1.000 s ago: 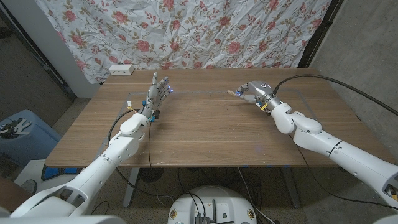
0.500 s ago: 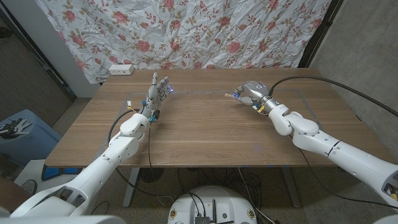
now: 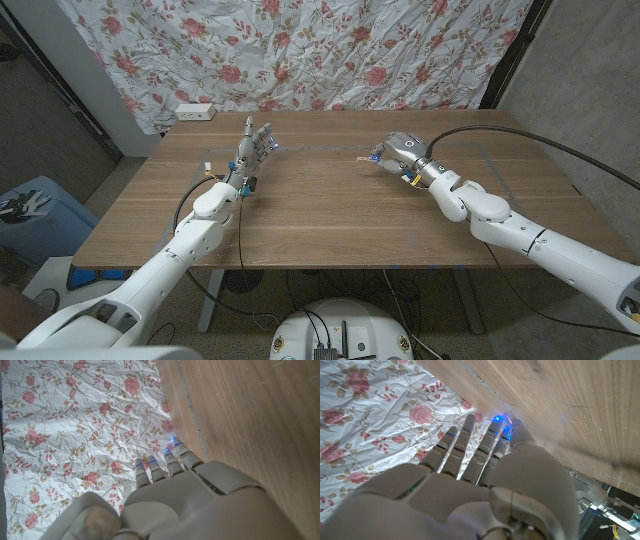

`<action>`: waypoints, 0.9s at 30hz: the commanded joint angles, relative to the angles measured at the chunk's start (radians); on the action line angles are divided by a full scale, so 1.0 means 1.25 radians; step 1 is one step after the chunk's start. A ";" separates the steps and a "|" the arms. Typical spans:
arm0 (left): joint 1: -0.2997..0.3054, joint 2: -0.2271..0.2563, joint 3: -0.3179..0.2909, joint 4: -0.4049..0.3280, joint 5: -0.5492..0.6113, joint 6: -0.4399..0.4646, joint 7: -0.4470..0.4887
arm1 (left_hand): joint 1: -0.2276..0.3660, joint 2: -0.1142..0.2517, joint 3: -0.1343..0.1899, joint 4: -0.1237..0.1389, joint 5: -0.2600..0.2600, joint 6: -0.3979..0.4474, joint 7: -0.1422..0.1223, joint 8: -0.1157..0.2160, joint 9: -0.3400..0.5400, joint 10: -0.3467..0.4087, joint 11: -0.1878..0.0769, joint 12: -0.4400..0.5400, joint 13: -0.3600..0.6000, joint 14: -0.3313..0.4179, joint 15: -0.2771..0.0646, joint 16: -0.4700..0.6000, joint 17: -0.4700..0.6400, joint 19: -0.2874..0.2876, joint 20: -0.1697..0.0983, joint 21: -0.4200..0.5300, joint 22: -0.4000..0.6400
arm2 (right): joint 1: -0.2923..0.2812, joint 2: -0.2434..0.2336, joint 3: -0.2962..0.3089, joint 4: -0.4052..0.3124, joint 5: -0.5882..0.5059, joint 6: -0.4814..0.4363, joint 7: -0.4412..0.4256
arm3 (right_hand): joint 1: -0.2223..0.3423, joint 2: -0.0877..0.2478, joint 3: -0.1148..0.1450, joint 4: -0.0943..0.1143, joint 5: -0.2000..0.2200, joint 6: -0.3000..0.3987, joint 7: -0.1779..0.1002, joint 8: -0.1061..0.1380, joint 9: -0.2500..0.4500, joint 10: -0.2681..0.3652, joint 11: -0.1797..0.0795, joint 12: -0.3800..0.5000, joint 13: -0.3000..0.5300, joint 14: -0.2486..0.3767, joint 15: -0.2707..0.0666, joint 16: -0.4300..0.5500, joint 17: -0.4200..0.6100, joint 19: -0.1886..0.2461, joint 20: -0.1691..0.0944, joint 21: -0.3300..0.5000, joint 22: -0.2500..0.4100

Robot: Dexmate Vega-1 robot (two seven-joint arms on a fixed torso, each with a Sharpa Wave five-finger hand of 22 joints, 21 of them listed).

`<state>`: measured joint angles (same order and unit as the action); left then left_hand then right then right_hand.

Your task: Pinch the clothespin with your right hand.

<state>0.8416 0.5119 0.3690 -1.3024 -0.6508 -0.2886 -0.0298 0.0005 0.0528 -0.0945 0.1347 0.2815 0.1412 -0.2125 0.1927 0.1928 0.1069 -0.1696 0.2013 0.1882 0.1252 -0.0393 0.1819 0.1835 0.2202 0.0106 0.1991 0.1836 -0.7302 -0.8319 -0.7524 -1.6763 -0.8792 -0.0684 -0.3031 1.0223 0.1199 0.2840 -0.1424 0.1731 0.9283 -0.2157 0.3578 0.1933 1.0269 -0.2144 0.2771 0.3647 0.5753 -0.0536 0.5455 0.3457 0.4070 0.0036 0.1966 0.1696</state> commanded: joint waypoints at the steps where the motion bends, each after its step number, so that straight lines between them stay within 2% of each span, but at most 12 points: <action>1: 0.000 0.000 0.000 -0.001 0.000 0.000 0.000 | 0.003 0.007 0.001 0.005 0.006 0.000 -0.007 0.005 0.004 0.003 -0.005 0.005 0.002 0.007 -0.006 0.007 0.003 0.005 -0.001 0.006 0.002 | -0.007 -0.007 -0.013 -0.014 -0.058 0.009 0.009 | -0.003 0.003 -0.001 -0.003 0.004 0.007 -0.003 0.004 0.002 -0.001 0.000 -0.002 0.002 0.002 -0.125 0.000 0.005 0.009 -0.001 0.001 0.002; 14: 0.000 0.000 0.000 -0.001 0.000 0.000 0.000 | 0.003 0.007 0.001 0.004 0.006 0.000 -0.007 0.005 0.004 0.003 -0.005 0.005 0.002 0.007 -0.005 0.007 0.003 0.005 -0.001 0.006 0.002 | -0.010 -0.002 -0.031 -0.010 -0.115 0.006 0.015 | -0.003 0.004 0.000 -0.004 0.003 0.008 -0.003 0.003 0.002 0.000 0.000 -0.003 0.002 0.002 -0.126 -0.002 0.005 0.009 -0.001 0.001 0.002; 27: 0.000 0.000 0.000 -0.001 0.000 0.000 0.000 | 0.003 0.007 0.001 0.004 0.006 0.000 -0.007 0.005 0.004 0.001 -0.006 0.004 0.002 0.007 -0.006 0.006 0.003 0.005 0.000 0.006 0.002 | -0.011 0.015 -0.056 0.001 -0.186 -0.033 0.008 | -0.008 0.006 0.000 -0.002 0.002 0.008 -0.003 0.001 0.002 -0.001 0.000 -0.004 0.002 0.004 -0.124 -0.004 0.006 0.008 -0.001 0.000 0.002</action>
<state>0.8417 0.5119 0.3690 -1.3036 -0.6509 -0.2886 -0.0293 0.0005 0.0529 -0.0945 0.1347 0.2815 0.1412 -0.2125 0.1927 0.1928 0.1069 -0.1695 0.2013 0.1882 0.1252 -0.0393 0.1819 0.1835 0.2202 0.0106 0.1991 0.1836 -0.7409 -0.8286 -0.7994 -1.6851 -1.0468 -0.0750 -0.2904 1.0179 0.1242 0.2841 -0.1423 0.1731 0.9323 -0.2200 0.3533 0.1927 1.0269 -0.2144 0.2736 0.3645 0.5753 -0.0536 0.5455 0.3505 0.4106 0.0000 0.1966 0.1696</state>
